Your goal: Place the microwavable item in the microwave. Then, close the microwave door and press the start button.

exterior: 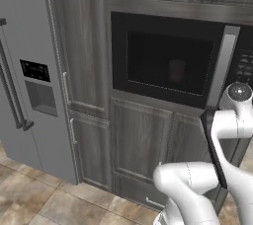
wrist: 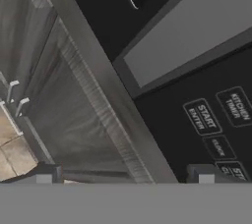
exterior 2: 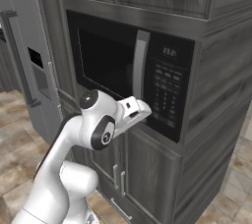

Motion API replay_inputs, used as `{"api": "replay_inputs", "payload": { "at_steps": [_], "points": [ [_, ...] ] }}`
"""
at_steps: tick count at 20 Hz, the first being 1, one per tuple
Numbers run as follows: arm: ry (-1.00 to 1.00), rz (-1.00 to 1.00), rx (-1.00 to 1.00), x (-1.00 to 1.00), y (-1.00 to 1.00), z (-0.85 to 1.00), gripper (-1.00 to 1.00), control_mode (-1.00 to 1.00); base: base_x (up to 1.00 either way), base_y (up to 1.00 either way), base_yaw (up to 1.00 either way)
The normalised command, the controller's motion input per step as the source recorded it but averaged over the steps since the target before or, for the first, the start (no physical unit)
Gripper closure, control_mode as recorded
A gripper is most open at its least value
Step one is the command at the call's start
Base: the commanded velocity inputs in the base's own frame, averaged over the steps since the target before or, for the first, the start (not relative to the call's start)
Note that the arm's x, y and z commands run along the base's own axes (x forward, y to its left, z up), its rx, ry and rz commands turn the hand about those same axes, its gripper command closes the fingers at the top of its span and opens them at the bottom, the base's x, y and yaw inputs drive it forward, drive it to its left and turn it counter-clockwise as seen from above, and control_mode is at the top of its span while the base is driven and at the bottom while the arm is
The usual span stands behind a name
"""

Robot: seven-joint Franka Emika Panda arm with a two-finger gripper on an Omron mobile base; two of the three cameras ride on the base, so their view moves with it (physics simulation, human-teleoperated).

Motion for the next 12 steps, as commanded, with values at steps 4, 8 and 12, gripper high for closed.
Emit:
{"api": "replay_inputs", "payload": {
  "at_steps": [4,8,12],
  "points": [
    [0.0,0.07,-0.01,0.28,-0.2,-0.06,-1.0,-1.0,0.0,0.0,0.0],
    [0.0,0.04,-0.05,0.26,-0.19,0.0,-1.0,-1.0,0.0,0.0,0.0],
    [0.0,0.02,-0.05,0.29,-0.15,-0.02,-1.0,-1.0,0.0,0.0,0.0]
  ]
}}
